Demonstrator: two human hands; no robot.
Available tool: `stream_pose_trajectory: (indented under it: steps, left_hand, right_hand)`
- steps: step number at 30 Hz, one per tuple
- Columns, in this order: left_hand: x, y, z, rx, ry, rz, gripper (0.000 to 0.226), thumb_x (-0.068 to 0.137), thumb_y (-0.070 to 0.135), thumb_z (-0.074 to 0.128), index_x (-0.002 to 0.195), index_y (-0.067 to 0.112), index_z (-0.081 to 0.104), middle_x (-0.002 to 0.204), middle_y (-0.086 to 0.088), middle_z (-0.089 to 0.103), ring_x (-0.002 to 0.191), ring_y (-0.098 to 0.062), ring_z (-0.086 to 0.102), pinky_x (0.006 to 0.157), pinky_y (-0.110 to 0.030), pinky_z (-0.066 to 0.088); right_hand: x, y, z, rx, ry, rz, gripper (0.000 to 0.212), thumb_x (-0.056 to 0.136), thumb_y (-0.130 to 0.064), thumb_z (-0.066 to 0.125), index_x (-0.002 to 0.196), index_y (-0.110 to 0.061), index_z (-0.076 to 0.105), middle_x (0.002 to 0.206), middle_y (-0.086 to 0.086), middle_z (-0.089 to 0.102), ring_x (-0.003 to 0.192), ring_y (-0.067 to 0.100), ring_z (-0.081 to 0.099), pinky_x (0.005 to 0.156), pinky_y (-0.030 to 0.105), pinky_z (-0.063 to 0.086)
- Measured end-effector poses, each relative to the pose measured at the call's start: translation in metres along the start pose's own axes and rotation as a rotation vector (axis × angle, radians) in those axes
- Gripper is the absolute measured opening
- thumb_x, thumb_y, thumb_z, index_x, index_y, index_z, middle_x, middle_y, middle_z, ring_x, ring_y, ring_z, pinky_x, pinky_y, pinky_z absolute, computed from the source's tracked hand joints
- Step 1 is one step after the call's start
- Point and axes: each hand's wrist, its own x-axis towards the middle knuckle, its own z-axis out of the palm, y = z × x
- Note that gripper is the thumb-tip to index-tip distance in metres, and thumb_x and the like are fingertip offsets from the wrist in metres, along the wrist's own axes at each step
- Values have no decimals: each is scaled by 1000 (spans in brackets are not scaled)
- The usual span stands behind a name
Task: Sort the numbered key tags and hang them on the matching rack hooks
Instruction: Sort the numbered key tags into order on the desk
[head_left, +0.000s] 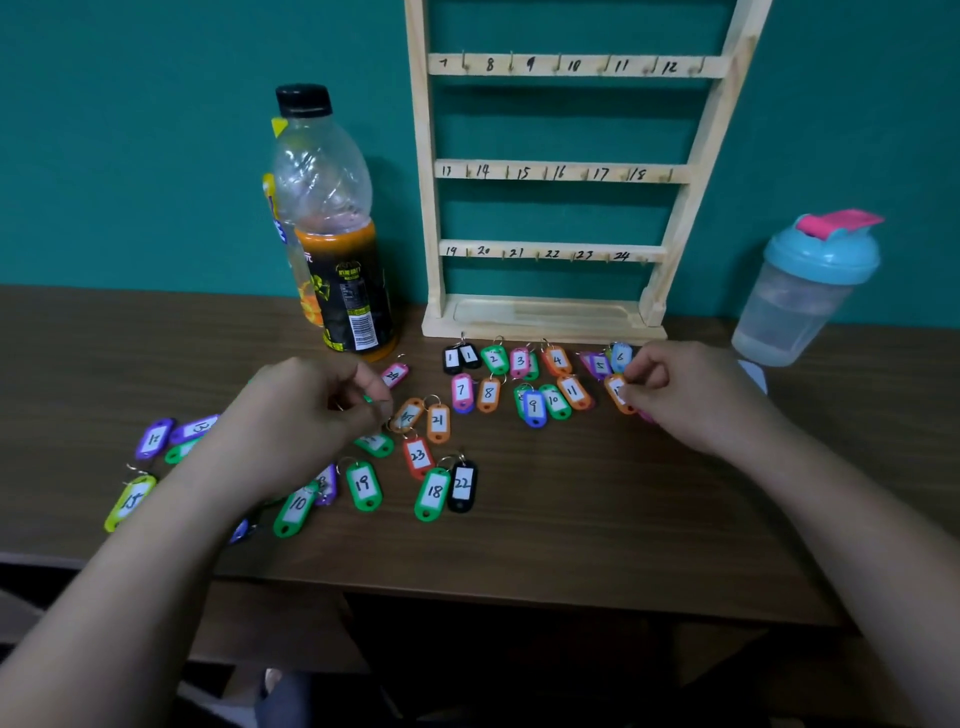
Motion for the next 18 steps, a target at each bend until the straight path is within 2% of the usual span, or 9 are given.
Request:
stream_pose_trajectory:
  steps: [3,5,7,10,13,15,18]
  left_hand:
    - [1,-3,-3,-10,8,-27,12,93,26,77,87,36,75,70,22,70,55,8,59,58,-26,44]
    - [1,-6,-4,-2,19,-39,12,93,26,77,86,36,75,71,17,71,53,7,59,58,-25,43]
    - [1,-9,-3,5,23,-56,13,92,25,77,87,36,74,75,14,73,55,5,61,58,-26,45]
    - [3,-11,2,76,36,-54,13,91,28,77,86,39,73,84,15,73,75,0,65,67,-28,51]
    - [3,-9,11,94,32,-33,10,91,31,77,86,38,73,84,16,72,81,-2,65,69,-20,48]
    - [3,-7,17,94,39,-11,8,91,31,78,89,38,74,84,16,71,81,0,64,68,-15,46]
    - [4,-5,25,88,33,39,10,91,32,79,98,37,75,84,19,70,81,4,62,65,-7,39]
  right_hand:
    - [-3,-7,3,39,45,-35,19,96,-31,76,114,-29,69,83,-10,70,79,6,64,63,27,46]
    - [-8,-17,5,62,62,-78,15,98,-31,74,112,-29,68,82,-12,68,78,3,62,60,26,41]
    - [-14,-30,8,93,61,-122,10,99,-30,72,109,-31,69,82,-14,68,79,0,60,59,24,38]
    - [-26,-54,17,157,52,-196,5,99,-30,72,102,-34,72,82,-17,66,76,-2,60,60,18,37]
    - [-38,-77,31,164,-8,-275,4,99,-32,70,98,-36,71,80,-18,66,70,0,62,59,18,39]
    - [-42,-90,42,168,-36,-333,4,100,-32,70,101,-34,72,81,-17,66,72,-1,63,62,20,42]
    - [-47,-103,57,164,-71,-428,16,102,-27,68,116,-33,73,84,-22,58,79,-7,57,68,13,37]
